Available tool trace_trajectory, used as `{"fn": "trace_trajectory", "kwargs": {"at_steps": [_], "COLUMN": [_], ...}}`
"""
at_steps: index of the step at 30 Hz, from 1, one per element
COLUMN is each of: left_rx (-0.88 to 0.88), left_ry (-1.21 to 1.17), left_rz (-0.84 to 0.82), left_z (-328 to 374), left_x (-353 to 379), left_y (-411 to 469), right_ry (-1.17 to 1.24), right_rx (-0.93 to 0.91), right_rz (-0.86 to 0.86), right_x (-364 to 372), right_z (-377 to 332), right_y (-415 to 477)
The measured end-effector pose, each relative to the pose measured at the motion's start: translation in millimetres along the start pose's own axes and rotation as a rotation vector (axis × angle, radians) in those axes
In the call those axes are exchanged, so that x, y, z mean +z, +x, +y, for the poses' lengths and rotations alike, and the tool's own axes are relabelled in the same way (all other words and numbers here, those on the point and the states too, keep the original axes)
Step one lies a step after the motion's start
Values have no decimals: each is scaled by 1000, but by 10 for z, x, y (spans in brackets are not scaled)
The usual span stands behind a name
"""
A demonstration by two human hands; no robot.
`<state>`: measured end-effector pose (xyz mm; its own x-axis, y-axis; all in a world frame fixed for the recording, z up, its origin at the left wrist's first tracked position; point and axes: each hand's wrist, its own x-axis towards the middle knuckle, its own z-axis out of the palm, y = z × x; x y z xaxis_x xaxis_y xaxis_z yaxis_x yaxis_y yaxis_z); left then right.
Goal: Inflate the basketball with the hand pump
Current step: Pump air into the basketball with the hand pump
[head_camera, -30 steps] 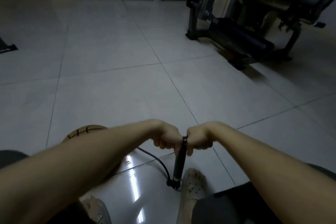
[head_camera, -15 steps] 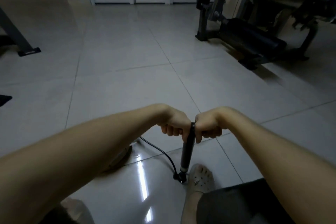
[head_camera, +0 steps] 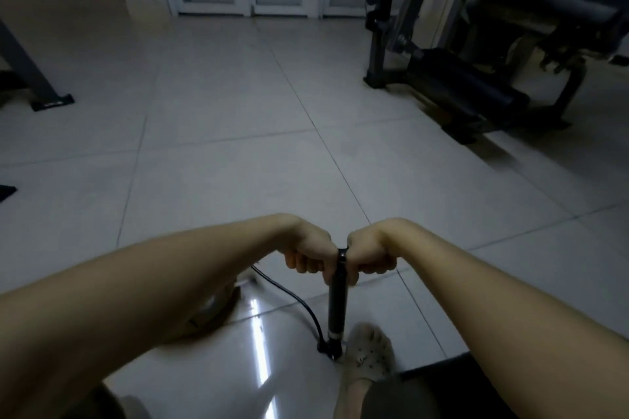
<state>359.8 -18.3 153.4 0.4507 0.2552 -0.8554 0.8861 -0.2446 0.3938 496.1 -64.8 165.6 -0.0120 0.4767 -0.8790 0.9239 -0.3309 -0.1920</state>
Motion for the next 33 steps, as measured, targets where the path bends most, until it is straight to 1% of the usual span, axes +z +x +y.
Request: {"fn": "trace_trajectory", "kwargs": {"at_steps": [4,7,9,12,16,20,23,27,33], "left_rx": [53,102,81,33,29,22,14,-23,60], "left_ry": [-36,-38,-31,-49,-109,-111,-82,-66,-110], "left_rz": [7,28,22,25,86,81,65,52,54], "left_z": [291,410,343,117,-148,-250,-205,-116,209], "left_x": [-515,-674,-541,-157,180,370,434,261,-424], "left_y": [-695,-942,-813,-326,187,517,557,181,-856], "right_ry": [36,60,44,-14,-33,-43,-34,-74,-33], "right_rx": [-46,-87,-69,-33,-55,-50,-40,-29,-107], "right_rz": [55,44,6,-13,-21,-21,-19,-19,69], "right_x": [-579,-776,-642,-251,59,262,349,174,-598], "right_z": [-166,-167,-122,-32,52,165,216,44,-275], "right_y": [-716,-993,-842,-309,256,524,526,220,-785]}}
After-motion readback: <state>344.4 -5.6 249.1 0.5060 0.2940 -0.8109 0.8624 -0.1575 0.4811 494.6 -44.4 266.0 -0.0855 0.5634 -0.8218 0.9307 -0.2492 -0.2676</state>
